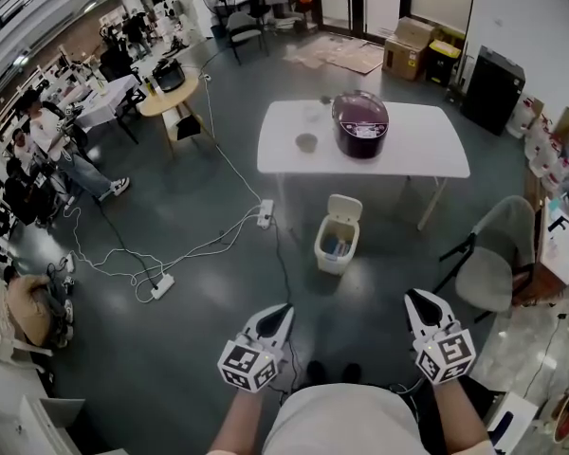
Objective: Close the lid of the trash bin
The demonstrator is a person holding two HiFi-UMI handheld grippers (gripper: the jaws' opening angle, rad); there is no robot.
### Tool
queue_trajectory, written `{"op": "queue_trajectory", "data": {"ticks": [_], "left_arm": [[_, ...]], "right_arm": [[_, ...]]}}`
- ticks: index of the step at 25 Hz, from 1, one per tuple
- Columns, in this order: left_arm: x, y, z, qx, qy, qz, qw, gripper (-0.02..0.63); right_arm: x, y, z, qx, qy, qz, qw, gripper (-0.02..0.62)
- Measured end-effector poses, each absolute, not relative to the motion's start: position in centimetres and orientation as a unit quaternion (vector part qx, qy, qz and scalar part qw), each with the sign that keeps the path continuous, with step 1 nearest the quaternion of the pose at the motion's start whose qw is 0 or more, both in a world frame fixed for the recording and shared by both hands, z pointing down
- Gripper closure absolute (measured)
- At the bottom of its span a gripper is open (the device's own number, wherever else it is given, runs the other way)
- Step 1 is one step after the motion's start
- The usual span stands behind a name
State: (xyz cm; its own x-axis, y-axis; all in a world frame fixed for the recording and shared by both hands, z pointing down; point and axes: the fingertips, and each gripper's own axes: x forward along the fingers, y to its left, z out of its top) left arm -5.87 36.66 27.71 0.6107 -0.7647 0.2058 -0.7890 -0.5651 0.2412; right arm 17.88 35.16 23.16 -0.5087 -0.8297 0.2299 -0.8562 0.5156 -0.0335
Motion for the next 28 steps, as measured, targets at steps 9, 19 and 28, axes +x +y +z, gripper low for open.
{"op": "queue_trajectory", "data": {"ticks": [9, 19, 28], "left_arm": [[-6.7, 36.5, 28.5, 0.889, -0.425, 0.039, 0.163, 0.59], [-8.3, 36.2, 29.4, 0.896, -0.409, 0.046, 0.167, 0.591], [-9.1, 35.9, 30.1, 0.899, -0.399, 0.049, 0.172, 0.589]], "right_arm": [[16.8, 35.4, 23.6, 0.497, -0.859, 0.078, 0.099, 0.515], [14.8, 35.1, 23.7, 0.508, -0.852, 0.08, 0.102, 0.482], [14.1, 35.2, 24.2, 0.517, -0.845, 0.083, 0.106, 0.48]]}}
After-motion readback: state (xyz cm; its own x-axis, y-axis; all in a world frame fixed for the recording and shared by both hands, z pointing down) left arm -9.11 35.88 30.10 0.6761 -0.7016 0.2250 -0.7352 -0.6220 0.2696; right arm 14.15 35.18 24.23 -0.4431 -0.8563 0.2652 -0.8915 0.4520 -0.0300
